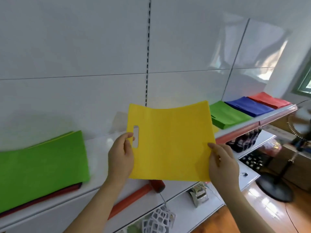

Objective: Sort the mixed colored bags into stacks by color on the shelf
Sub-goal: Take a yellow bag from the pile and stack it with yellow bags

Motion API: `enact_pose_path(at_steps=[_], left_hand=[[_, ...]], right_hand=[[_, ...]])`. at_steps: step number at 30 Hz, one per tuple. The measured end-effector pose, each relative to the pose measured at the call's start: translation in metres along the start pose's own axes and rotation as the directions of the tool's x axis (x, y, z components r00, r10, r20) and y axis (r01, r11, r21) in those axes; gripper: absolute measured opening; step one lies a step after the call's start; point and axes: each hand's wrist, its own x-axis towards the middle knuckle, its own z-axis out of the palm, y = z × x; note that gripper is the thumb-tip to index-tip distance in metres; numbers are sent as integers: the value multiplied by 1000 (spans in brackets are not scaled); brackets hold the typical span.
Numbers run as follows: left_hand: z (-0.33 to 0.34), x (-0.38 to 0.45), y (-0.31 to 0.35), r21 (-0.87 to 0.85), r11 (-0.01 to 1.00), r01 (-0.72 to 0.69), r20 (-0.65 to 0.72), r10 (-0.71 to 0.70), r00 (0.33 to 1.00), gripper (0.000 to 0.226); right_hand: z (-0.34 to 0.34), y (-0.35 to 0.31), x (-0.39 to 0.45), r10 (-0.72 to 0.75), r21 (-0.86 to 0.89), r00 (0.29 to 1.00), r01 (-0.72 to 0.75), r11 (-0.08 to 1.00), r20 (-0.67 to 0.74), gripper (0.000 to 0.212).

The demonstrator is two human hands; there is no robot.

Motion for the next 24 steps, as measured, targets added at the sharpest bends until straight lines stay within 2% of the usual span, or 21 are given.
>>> enact_pose_path(at_steps=[4, 8, 12, 16, 19, 24], left_hand=[[73, -20, 32, 28, 997, -70, 116, 66, 991, 38], [124, -32, 58, 148, 978, -144, 37, 140, 990, 31], [162, -28, 62, 212, 974, -81, 39, 75, 996, 30], [196, -16, 48, 262, 963, -68, 116, 39, 993, 44], [218, 2, 35, 274, 961, -41, 90, 17, 996, 42], [247, 28, 23, 290, 955, 68, 8, -73, 997, 35]], right_hand=[[-41, 68, 30, 64, -54, 993, -59, 997, 97, 49], [-59, 113, 54, 79, -43, 994, -76, 996, 78, 40], [-53, 146, 77, 39, -58, 996, -35, 998, 74, 34], [-33, 175, 105, -7, -110, 984, 27, 994, 181, 43], [-13, 188, 130, -38, -109, 963, 70, 992, 267, 49], [22, 204, 188, -8, -109, 949, 44, 993, 314, 44]])
